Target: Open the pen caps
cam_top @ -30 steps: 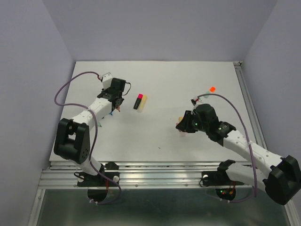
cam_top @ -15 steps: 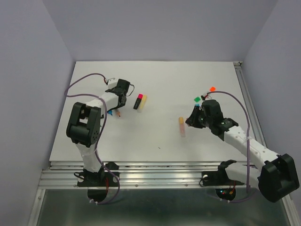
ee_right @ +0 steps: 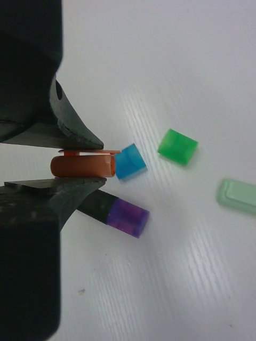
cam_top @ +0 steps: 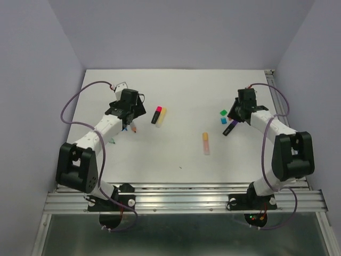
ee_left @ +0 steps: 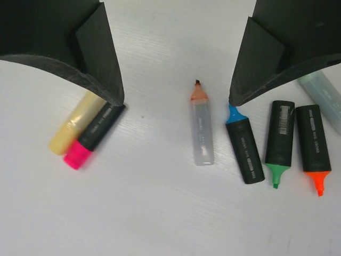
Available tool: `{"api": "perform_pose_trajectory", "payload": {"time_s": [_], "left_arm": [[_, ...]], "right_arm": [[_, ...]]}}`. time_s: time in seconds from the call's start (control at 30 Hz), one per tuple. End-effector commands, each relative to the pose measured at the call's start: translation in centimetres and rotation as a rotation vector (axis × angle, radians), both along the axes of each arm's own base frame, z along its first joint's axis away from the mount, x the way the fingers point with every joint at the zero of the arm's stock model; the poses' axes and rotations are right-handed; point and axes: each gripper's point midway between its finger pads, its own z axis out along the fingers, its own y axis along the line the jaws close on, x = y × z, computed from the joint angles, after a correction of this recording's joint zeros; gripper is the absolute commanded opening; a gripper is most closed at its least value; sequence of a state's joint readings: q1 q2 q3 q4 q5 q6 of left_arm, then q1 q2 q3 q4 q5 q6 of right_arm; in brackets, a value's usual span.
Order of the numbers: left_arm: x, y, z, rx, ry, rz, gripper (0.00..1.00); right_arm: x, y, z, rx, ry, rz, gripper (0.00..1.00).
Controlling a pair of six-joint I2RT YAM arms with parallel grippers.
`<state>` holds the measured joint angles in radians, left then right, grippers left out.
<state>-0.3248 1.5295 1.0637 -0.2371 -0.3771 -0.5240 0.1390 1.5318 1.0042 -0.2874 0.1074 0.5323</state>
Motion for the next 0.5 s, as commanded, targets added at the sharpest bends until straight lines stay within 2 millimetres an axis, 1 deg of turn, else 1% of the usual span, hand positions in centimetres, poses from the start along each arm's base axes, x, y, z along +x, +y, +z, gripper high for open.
{"api": "perform_pose_trajectory", "payload": {"time_s": [0.0, 0.03, 0.07, 0.1, 0.13, 0.2, 0.23, 0.33, 0.4, 0.47], "left_arm": [[-0.7, -3.5, 4.3, -0.111, -0.163, -0.205, 0.93], [-1.0, -3.9, 4.6, -0.128, -0.179, -0.229, 0.93], [-1.6, -4.5, 4.5, -0.15, -0.182, -0.267, 0.93], [-1.6, -4.7, 5.0, -0.158, -0.205, -0.282, 0.95], [-1.9, -4.8, 5.7, -0.162, -0.225, -0.295, 0.96], [-2.1, -4.8, 6.0, -0.164, -0.235, -0.305, 0.96], [-2.1, -4.8, 6.1, -0.165, -0.238, -0.307, 0.96], [-2.2, -5.3, 6.1, -0.174, -0.236, -0.337, 0.96], [-2.3, -6.0, 5.7, -0.184, -0.227, -0.367, 0.96], [-2.3, -6.4, 5.5, -0.185, -0.222, -0.382, 0.96]], "right_arm": [[3.1, -3.8, 1.4, -0.12, -0.023, -0.117, 0.04], [3.5, -4.2, 1.2, -0.13, -0.022, -0.133, 0.04], [3.8, -4.6, 0.1, -0.141, 0.0, -0.144, 0.05], [4.3, -4.8, 0.1, -0.142, 0.0, -0.147, 0.05], [4.5, -5.2, -0.3, -0.142, 0.009, -0.155, 0.07], [4.9, -5.1, -1.6, -0.147, 0.037, -0.139, 0.1], [5.0, -5.1, -2.0, -0.149, 0.044, -0.135, 0.1], [5.7, -4.6, -2.6, -0.148, 0.04, -0.088, 0.1], [6.1, -4.5, -2.6, -0.152, 0.03, -0.071, 0.13], [6.5, -4.9, -2.7, -0.167, 0.036, -0.082, 0.16]]}}
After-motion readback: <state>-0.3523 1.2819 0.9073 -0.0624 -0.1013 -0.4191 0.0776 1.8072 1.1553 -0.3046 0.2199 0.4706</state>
